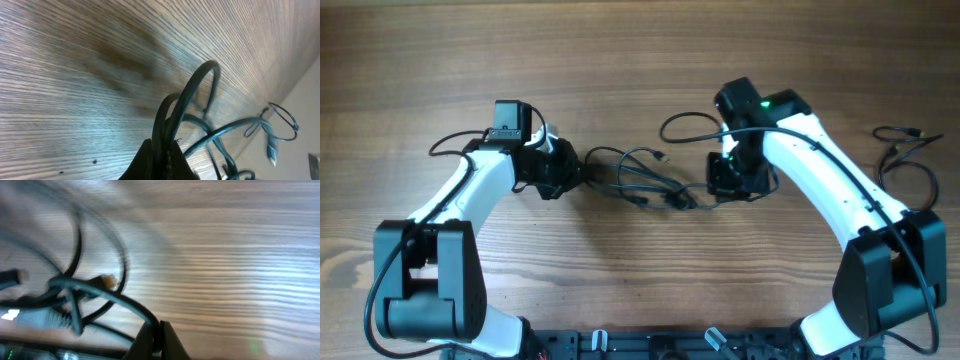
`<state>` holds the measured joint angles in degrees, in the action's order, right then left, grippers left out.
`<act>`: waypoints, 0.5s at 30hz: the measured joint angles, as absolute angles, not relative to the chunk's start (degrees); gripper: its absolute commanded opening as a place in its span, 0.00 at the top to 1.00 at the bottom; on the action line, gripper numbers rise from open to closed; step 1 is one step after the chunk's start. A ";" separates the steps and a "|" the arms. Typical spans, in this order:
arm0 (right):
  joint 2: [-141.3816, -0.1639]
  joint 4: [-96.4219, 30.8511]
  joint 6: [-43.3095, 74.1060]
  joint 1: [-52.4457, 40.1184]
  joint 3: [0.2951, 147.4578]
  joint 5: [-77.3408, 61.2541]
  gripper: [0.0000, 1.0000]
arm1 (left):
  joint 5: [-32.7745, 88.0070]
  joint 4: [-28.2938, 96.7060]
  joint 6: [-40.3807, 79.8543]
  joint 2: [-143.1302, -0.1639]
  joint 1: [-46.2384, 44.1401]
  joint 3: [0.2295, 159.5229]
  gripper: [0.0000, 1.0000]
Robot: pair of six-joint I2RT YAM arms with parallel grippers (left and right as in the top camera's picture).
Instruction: Untangle cables
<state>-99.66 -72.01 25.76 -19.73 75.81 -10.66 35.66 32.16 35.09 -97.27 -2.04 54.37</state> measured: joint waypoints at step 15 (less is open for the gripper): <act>-99.66 -59.02 10.76 -22.37 75.64 -32.51 0.96 | 27.14 32.47 35.07 -97.27 1.85 54.37 0.89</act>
